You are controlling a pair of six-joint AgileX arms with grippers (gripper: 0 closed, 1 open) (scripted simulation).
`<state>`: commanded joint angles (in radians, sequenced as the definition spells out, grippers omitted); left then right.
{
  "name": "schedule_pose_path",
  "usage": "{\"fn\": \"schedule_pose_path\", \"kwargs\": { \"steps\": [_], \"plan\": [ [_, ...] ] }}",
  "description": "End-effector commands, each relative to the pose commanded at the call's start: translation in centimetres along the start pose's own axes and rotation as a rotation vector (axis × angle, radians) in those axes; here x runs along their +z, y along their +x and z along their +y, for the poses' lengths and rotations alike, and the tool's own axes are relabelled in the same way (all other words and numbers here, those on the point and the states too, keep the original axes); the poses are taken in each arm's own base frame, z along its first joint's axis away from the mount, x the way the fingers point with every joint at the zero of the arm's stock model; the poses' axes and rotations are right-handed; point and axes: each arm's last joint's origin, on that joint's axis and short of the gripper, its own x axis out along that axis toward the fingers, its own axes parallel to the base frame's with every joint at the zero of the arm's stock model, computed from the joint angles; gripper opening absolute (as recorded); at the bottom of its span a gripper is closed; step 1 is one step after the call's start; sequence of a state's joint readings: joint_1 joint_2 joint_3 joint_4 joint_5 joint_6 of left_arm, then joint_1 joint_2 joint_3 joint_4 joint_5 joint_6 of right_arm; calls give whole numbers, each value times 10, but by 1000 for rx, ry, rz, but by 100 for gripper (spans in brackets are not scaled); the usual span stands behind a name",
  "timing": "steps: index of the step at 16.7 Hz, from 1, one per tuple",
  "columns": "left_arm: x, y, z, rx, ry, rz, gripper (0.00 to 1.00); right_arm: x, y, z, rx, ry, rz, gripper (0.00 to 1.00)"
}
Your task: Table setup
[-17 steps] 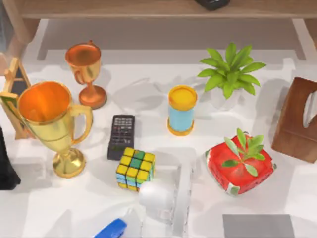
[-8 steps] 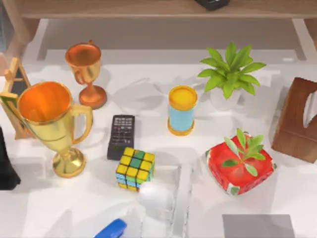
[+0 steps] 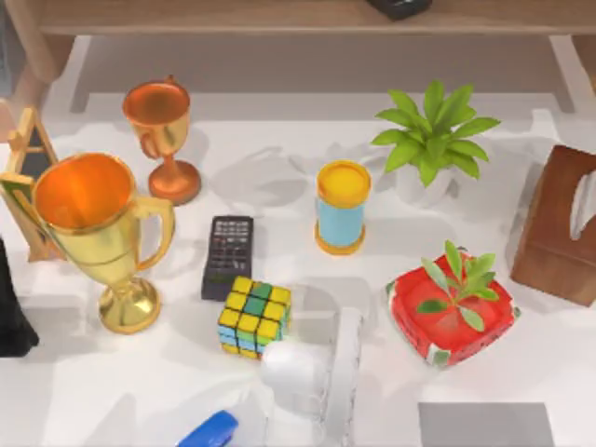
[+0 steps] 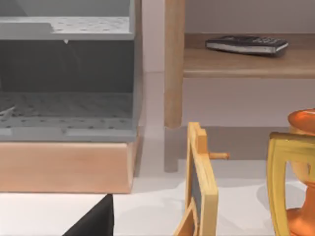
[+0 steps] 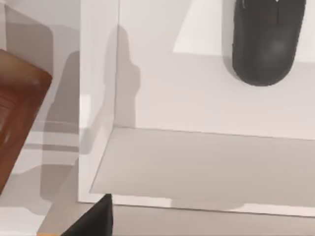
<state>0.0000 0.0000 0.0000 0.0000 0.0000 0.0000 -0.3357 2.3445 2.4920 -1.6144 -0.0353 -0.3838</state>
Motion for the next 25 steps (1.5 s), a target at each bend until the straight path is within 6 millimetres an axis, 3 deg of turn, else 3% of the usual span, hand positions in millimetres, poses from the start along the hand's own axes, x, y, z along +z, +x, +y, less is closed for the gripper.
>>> {"fn": "schedule_pose_path", "kwargs": {
  "steps": [2,5,7,9,14,25],
  "plan": [
    [0,0,0,0,0,0,100,4,21,-15,-5,5,-2,100],
    [0,0,0,0,0,0,100,19,85,-38,-4,8,4,100],
    [0,0,0,0,0,0,100,27,126,-42,1,3,13,100],
    [0,0,0,0,0,0,100,32,148,-41,3,0,13,100],
    [0,0,0,0,0,0,100,32,151,-40,3,0,12,100],
    [0,0,0,0,0,0,100,32,151,-40,3,0,12,17]
  ]
}}
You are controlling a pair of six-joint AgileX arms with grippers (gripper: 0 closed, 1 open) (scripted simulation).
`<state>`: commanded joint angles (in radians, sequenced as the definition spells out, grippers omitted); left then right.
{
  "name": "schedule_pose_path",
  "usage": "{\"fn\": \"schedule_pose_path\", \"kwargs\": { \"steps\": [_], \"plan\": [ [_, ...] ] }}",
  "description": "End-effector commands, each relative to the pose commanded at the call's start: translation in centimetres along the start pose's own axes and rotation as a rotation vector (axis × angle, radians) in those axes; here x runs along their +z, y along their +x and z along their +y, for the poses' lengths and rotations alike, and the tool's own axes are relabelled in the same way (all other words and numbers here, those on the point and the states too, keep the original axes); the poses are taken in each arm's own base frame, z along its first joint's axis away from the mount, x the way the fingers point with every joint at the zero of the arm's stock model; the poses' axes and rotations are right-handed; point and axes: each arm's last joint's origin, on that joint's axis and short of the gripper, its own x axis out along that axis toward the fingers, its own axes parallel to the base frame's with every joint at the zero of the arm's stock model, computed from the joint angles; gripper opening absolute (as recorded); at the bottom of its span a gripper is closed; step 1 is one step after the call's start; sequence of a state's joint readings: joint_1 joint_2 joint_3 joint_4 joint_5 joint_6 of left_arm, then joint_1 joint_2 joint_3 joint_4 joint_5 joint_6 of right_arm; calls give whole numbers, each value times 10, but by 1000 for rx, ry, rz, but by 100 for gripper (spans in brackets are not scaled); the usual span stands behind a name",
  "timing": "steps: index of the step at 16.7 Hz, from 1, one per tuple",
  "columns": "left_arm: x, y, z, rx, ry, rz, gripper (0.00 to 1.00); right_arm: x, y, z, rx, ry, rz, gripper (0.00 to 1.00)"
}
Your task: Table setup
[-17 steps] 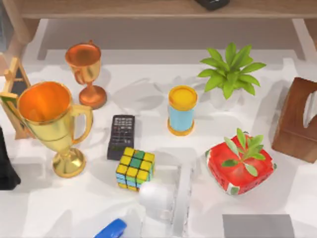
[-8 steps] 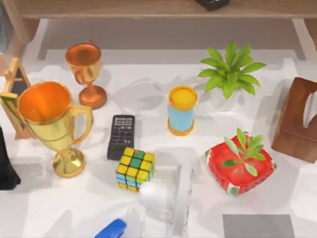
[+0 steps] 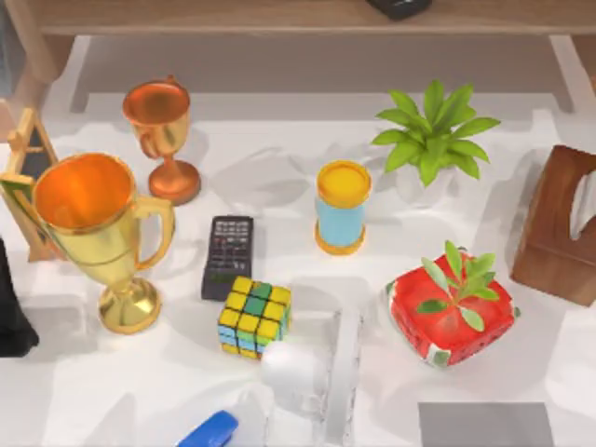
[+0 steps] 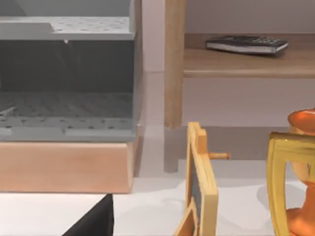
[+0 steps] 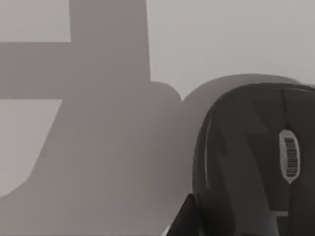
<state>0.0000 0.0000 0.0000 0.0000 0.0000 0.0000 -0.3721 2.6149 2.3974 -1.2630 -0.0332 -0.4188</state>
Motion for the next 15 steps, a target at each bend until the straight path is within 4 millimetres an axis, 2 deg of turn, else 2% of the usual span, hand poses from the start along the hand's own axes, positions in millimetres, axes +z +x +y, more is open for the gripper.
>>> {"fn": "schedule_pose_path", "kwargs": {
  "steps": [2,3,12,15],
  "plan": [
    [0,0,0,0,0,0,100,0,0,0,0,0,0,2],
    [0,0,0,0,0,0,100,0,0,0,0,0,0,0],
    [0,0,0,0,0,0,100,0,0,-1,0,4,0,0],
    [0,0,0,0,0,0,100,-2,-19,-1,-7,11,-29,0]
  ]
}}
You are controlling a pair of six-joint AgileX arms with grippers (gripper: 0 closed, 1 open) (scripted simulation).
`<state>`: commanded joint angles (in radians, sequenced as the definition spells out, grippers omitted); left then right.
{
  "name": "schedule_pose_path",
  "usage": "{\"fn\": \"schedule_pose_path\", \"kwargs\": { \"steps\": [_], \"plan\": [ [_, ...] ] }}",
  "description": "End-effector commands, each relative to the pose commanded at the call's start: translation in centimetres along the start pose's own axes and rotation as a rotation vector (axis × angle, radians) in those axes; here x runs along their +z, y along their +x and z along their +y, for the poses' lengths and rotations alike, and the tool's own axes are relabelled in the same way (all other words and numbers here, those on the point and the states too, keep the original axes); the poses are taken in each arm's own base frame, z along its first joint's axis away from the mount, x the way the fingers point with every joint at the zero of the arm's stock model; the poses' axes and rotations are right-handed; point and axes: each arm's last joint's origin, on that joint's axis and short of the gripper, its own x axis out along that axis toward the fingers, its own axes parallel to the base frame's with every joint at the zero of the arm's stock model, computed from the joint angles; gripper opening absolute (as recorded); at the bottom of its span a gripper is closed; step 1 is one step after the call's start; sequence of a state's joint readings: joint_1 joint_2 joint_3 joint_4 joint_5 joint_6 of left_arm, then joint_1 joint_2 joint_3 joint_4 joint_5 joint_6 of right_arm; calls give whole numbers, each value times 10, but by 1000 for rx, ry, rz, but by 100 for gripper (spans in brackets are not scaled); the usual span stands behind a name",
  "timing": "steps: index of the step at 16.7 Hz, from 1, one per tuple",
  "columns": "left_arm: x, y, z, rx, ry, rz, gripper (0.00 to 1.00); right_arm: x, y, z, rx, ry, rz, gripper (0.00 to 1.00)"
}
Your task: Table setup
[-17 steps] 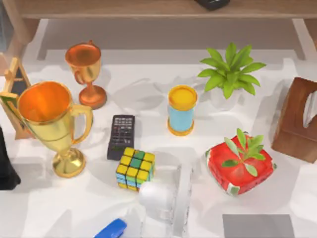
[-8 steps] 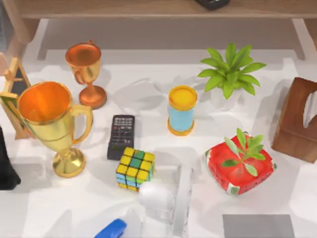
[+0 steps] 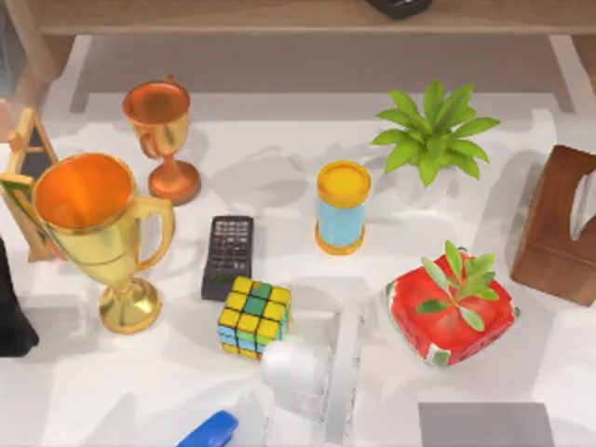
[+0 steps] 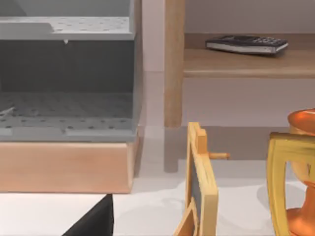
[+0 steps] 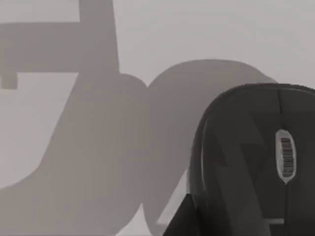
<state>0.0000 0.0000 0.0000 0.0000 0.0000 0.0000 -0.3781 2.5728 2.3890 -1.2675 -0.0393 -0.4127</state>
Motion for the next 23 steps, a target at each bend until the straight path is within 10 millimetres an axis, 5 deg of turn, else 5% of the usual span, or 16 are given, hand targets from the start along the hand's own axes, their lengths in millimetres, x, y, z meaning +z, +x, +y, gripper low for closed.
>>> {"fn": "schedule_pose_path", "kwargs": {
  "steps": [7,14,18,23],
  "plan": [
    [0,0,0,0,0,0,100,-18,-75,15,-20,93,-127,0],
    [0,0,0,0,0,0,100,-61,-148,96,16,220,-239,0],
    [0,0,0,0,0,0,100,-106,-161,156,52,286,-223,0],
    [0,0,0,0,0,0,100,-175,-148,231,90,306,-158,0]
  ]
}}
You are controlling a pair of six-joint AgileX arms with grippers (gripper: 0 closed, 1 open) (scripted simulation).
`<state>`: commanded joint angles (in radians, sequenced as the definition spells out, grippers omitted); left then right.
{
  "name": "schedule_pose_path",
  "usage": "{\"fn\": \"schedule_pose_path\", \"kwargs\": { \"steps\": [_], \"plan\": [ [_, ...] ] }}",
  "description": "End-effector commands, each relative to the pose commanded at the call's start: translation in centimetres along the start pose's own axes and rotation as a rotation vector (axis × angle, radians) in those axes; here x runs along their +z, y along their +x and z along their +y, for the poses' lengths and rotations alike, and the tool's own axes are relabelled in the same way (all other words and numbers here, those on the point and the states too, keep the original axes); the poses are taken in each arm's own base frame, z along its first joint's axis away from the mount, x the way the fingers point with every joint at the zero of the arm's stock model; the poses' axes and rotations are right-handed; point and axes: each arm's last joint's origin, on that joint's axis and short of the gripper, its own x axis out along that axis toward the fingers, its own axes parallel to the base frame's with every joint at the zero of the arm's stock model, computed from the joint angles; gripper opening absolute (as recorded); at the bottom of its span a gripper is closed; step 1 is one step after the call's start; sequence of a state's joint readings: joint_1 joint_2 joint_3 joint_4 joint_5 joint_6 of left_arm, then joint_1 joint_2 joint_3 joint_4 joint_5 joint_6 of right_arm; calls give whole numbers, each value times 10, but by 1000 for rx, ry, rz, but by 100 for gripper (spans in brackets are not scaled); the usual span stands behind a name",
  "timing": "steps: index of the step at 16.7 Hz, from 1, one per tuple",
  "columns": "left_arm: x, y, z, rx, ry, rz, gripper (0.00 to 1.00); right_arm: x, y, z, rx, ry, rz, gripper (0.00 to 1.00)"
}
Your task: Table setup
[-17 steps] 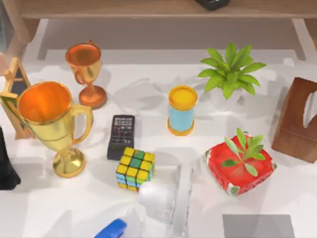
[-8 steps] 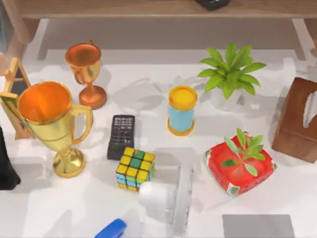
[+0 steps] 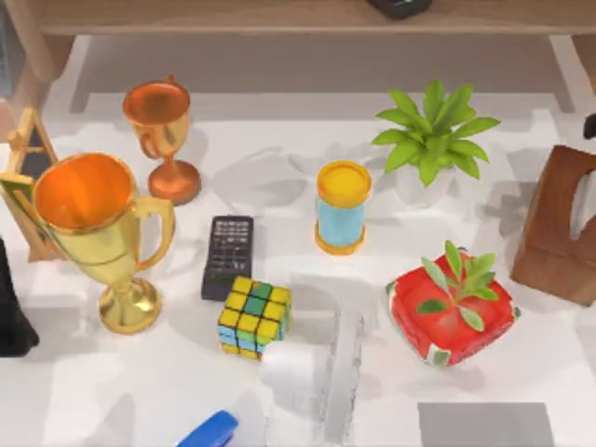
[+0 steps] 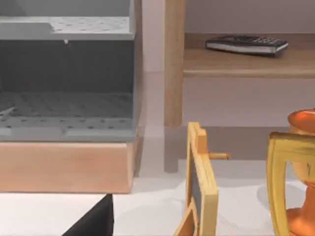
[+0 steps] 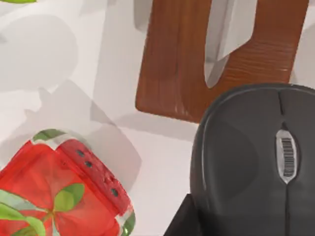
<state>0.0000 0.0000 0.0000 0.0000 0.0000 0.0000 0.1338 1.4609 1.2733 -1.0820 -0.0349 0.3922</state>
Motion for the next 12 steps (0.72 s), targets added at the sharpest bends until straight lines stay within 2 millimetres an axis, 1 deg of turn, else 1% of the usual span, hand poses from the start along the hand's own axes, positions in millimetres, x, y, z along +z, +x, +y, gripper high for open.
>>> {"fn": "schedule_pose_path", "kwargs": {
  "steps": [3,7,10,12],
  "plan": [
    [0,0,0,0,0,0,100,-55,17,24,0,-36,64,0],
    [0,0,0,0,0,0,100,-121,48,45,-29,-126,150,0],
    [0,0,0,0,0,0,100,-160,71,55,-65,-196,189,0],
    [0,0,0,0,0,0,100,-177,82,60,-84,-233,196,0]
  ]
}}
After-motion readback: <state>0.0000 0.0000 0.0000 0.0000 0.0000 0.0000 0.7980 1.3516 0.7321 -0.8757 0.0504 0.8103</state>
